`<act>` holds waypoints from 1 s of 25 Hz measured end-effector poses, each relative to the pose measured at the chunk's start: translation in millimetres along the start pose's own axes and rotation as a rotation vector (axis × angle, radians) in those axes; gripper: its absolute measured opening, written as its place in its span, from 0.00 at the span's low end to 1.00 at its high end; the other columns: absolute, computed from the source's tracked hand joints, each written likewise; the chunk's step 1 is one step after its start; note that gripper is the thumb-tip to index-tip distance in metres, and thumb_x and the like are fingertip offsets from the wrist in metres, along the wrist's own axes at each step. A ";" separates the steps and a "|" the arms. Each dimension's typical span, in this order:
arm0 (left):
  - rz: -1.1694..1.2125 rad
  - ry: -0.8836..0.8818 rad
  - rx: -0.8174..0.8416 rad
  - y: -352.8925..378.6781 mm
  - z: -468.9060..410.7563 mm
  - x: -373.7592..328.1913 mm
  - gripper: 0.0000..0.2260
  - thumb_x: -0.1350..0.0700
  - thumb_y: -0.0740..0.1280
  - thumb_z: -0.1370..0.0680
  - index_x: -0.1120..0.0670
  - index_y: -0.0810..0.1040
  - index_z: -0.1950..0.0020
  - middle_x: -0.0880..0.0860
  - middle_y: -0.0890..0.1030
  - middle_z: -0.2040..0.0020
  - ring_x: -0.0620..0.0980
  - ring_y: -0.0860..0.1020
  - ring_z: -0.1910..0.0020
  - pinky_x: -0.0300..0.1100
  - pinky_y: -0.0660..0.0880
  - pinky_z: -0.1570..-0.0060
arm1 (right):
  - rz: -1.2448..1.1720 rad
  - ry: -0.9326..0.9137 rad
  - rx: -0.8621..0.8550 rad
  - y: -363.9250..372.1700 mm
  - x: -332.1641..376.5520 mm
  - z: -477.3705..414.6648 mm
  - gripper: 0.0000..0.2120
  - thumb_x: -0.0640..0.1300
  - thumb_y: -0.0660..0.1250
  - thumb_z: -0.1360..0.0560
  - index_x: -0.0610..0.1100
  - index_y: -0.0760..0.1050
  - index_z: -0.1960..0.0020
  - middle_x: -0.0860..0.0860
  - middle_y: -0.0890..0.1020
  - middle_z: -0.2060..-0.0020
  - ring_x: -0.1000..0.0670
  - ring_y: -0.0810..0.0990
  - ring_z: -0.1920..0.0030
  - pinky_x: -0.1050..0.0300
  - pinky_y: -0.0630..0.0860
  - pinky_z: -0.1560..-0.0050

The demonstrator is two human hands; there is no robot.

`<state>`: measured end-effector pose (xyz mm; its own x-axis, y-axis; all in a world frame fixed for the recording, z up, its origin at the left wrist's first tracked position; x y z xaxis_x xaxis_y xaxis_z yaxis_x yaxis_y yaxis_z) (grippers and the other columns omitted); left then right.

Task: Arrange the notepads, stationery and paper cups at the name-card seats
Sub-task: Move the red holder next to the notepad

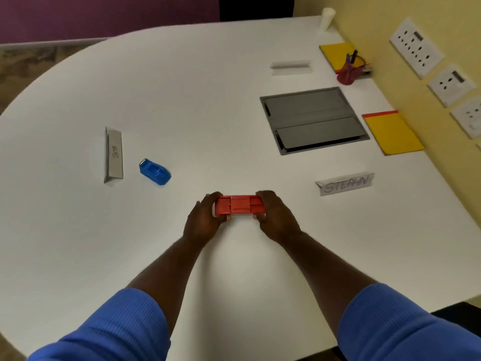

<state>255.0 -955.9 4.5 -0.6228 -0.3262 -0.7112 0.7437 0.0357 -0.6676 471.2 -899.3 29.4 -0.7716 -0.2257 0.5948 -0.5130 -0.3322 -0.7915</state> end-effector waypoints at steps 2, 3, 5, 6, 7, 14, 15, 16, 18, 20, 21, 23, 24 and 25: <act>-0.014 0.029 -0.001 8.5 16.2 -17.4 0.29 0.49 0.79 0.28 0.47 0.73 0.30 0.43 0.78 0.44 0.51 0.75 0.47 0.43 0.66 0.52 | 0.010 -0.044 -0.007 -15.3 -10.3 20.4 0.28 0.37 0.70 0.25 0.41 0.68 0.26 0.46 0.75 0.33 0.43 0.75 0.35 0.50 0.73 0.36; -0.018 0.041 -0.004 13.9 24.3 -27.7 0.29 0.49 0.79 0.28 0.46 0.73 0.30 0.44 0.79 0.42 0.51 0.75 0.47 0.43 0.66 0.52 | 0.014 -0.059 -0.012 -23.7 -17.2 30.1 0.29 0.37 0.70 0.25 0.41 0.67 0.26 0.46 0.74 0.32 0.43 0.75 0.34 0.49 0.73 0.35; -0.013 0.057 -0.010 27.0 40.5 -52.0 0.29 0.48 0.79 0.28 0.47 0.73 0.29 0.44 0.79 0.39 0.52 0.76 0.44 0.45 0.70 0.48 | 0.009 -0.077 -0.026 -43.5 -34.4 47.2 0.29 0.37 0.70 0.25 0.41 0.67 0.25 0.47 0.74 0.31 0.44 0.74 0.33 0.50 0.72 0.34; -0.014 0.063 -0.017 33.8 48.4 -66.2 0.29 0.48 0.79 0.28 0.47 0.73 0.29 0.44 0.79 0.38 0.53 0.76 0.43 0.47 0.71 0.43 | 0.003 -0.087 -0.034 -54.1 -44.4 55.0 0.29 0.37 0.70 0.25 0.42 0.67 0.25 0.47 0.73 0.30 0.44 0.74 0.33 0.51 0.72 0.34; -0.022 0.069 -0.028 41.4 56.7 -81.2 0.30 0.47 0.79 0.28 0.47 0.73 0.29 0.44 0.78 0.38 0.53 0.75 0.42 0.50 0.72 0.39 | -0.001 -0.100 -0.040 -65.6 -55.2 63.2 0.29 0.37 0.70 0.25 0.42 0.67 0.25 0.47 0.73 0.30 0.44 0.74 0.32 0.51 0.72 0.33; -0.024 0.070 -0.082 106.6 116.9 -192.7 0.32 0.46 0.77 0.26 0.47 0.70 0.25 0.46 0.76 0.29 0.58 0.71 0.29 0.53 0.66 0.26 | -0.026 -0.181 -0.105 -164.3 -130.0 126.8 0.30 0.39 0.72 0.25 0.43 0.67 0.24 0.47 0.72 0.27 0.46 0.70 0.28 0.51 0.69 0.29; -0.020 0.080 -0.085 118.2 123.9 -210.7 0.32 0.45 0.77 0.26 0.47 0.70 0.24 0.47 0.76 0.28 0.58 0.71 0.28 0.53 0.67 0.27 | -0.024 -0.186 -0.115 -179.6 -142.4 135.8 0.30 0.39 0.72 0.25 0.43 0.67 0.24 0.47 0.72 0.27 0.46 0.70 0.27 0.50 0.69 0.28; -0.019 0.092 -0.086 128.3 128.9 -226.3 0.32 0.45 0.77 0.25 0.47 0.70 0.24 0.47 0.76 0.28 0.59 0.71 0.28 0.53 0.69 0.29 | -0.021 -0.192 -0.128 -193.1 -153.1 141.9 0.30 0.39 0.72 0.25 0.43 0.67 0.24 0.47 0.72 0.27 0.46 0.70 0.27 0.49 0.70 0.28; -0.026 0.119 -0.098 143.9 133.3 -252.1 0.32 0.45 0.76 0.25 0.47 0.69 0.24 0.48 0.76 0.29 0.58 0.72 0.30 0.53 0.71 0.32 | -0.016 -0.200 -0.153 -216.0 -171.2 149.7 0.30 0.38 0.71 0.25 0.42 0.67 0.24 0.46 0.72 0.28 0.45 0.71 0.28 0.50 0.70 0.28; -0.041 0.143 -0.096 154.7 131.4 -270.3 0.32 0.44 0.75 0.25 0.47 0.69 0.24 0.47 0.76 0.30 0.57 0.73 0.32 0.52 0.71 0.33 | -0.002 -0.192 -0.169 -232.9 -184.0 153.7 0.31 0.38 0.71 0.25 0.42 0.66 0.24 0.46 0.72 0.28 0.44 0.71 0.28 0.50 0.69 0.28; -0.052 0.156 -0.087 158.9 127.4 -276.9 0.31 0.44 0.75 0.24 0.47 0.69 0.24 0.46 0.76 0.30 0.56 0.73 0.33 0.52 0.72 0.35 | 0.004 -0.189 -0.178 -238.9 -188.9 154.0 0.31 0.38 0.71 0.25 0.42 0.66 0.24 0.46 0.72 0.28 0.44 0.71 0.28 0.50 0.70 0.29; -0.076 0.178 -0.071 167.0 116.9 -286.9 0.31 0.44 0.75 0.24 0.47 0.68 0.23 0.46 0.76 0.30 0.54 0.73 0.35 0.50 0.72 0.37 | 0.016 -0.192 -0.192 -246.5 -197.8 152.0 0.31 0.39 0.72 0.25 0.41 0.67 0.24 0.45 0.72 0.29 0.43 0.71 0.28 0.47 0.72 0.30; -0.084 0.187 -0.063 171.4 110.6 -290.1 0.31 0.44 0.74 0.24 0.47 0.68 0.23 0.46 0.76 0.31 0.54 0.74 0.36 0.48 0.72 0.38 | 0.025 -0.187 -0.193 -248.8 -202.5 149.6 0.31 0.39 0.73 0.25 0.41 0.67 0.24 0.45 0.72 0.29 0.43 0.72 0.29 0.46 0.72 0.31; -0.087 0.195 -0.056 175.6 104.5 -292.4 0.31 0.44 0.74 0.24 0.47 0.68 0.23 0.46 0.76 0.31 0.53 0.74 0.36 0.48 0.71 0.39 | 0.034 -0.178 -0.192 -250.6 -206.9 146.7 0.31 0.40 0.73 0.25 0.41 0.67 0.24 0.45 0.72 0.30 0.43 0.72 0.29 0.45 0.73 0.31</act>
<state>593.0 -952.9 118.2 -0.7230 -0.1417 -0.6761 0.6740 0.0701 -0.7354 814.6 -903.7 125.4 -0.7197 -0.3969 0.5696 -0.5633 -0.1458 -0.8133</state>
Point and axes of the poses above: each hand's wrist, its own z-axis away from the middle knuckle, its own y-axis out of the palm, x = y × z, the point moved 3 cm from there along -z, towards the middle knuckle
